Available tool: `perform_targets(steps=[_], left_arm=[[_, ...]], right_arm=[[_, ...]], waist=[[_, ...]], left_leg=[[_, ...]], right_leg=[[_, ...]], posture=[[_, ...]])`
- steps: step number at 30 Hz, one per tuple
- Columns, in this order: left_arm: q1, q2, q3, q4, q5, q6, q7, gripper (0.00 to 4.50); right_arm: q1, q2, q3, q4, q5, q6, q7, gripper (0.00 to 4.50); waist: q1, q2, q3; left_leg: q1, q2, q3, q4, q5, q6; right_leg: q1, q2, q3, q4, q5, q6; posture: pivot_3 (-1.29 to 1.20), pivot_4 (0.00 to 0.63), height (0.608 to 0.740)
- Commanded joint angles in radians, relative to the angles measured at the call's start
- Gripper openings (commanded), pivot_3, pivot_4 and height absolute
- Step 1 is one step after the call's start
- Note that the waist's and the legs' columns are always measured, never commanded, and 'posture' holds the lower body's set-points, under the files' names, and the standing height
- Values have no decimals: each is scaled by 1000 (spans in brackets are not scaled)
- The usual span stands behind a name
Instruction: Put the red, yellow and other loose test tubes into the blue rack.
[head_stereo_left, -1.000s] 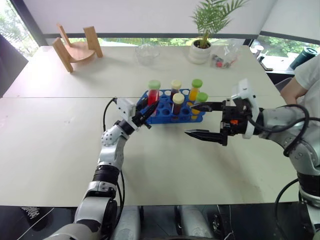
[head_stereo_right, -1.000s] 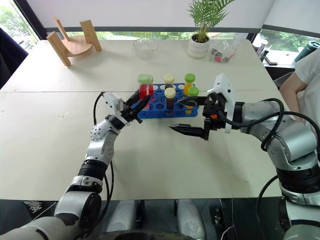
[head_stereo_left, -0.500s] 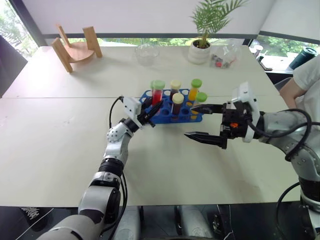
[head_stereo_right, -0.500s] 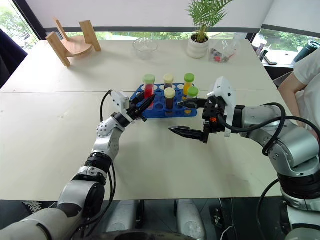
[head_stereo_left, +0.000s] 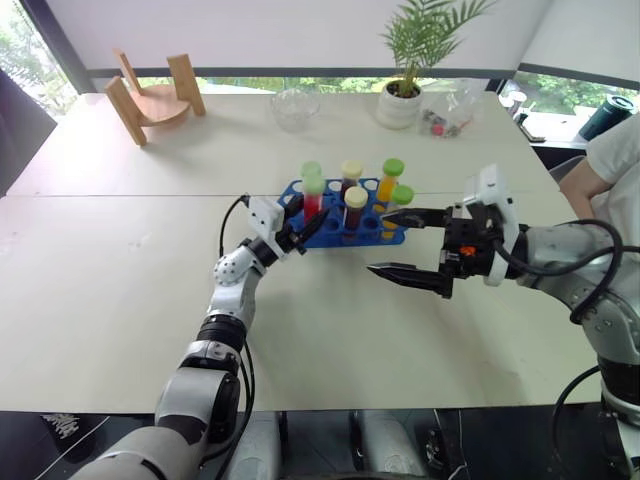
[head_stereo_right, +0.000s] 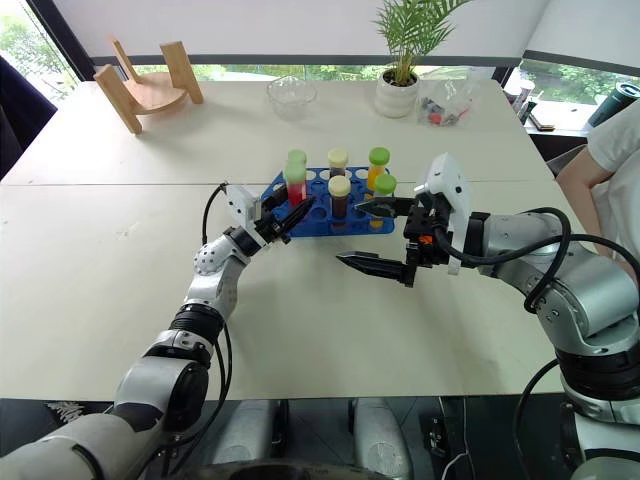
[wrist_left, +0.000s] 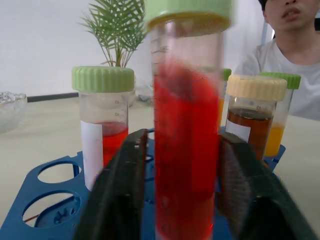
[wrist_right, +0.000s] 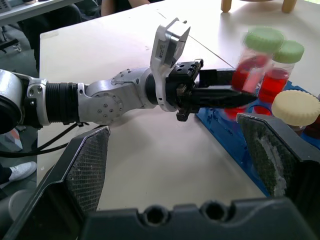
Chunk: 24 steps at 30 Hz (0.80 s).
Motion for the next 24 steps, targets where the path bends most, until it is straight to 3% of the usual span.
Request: perform_targets(steps=[1,2,6,11,18,24], left_arm=[[59,24,-4,-41,-15,65,-34,3987],[80,42,-6,-77,-16,72,-49,4470],[168,142,-28,-257,-5,179,-81,4470],[333,397,-3,-685,-141,525,-193,4470],[615,676,172,-1161,-383,925,-188,4470],[808,755,364,-1377,-556,1095,-132,4470]], right_arm=[[-3,-5,-29,-36,13,-4,-3,4500],[-2,-6,-30,-37,14,-3,-4,4500],[10,-8,-34,-43,17,1,-9,4500],[75,-15,-82,-56,25,13,-34,4500],[177,-19,-168,-89,42,36,-87,4500],[235,-63,-201,-82,4,29,-91,4500]], waist=[[-2,0,0],[-4,1,0],[-6,1,0],[-7,1,0],[-3,-1,1],[-6,0,1]], left_leg=[[1,0,0,0,0,0],[1,0,0,0,0,0],[1,1,0,-2,0,0],[0,2,0,-4,0,0],[-1,2,1,-4,0,0],[0,3,2,-5,0,0]], right_leg=[[1,0,0,0,0,0],[1,0,0,0,0,0],[0,1,0,0,0,0],[-2,1,0,0,0,-1],[-1,-2,0,-3,0,-1],[-2,-1,0,-3,-2,-4]], posture=[[0,150,740],[0,150,740],[0,150,740],[0,150,740],[0,150,740],[0,150,740]])
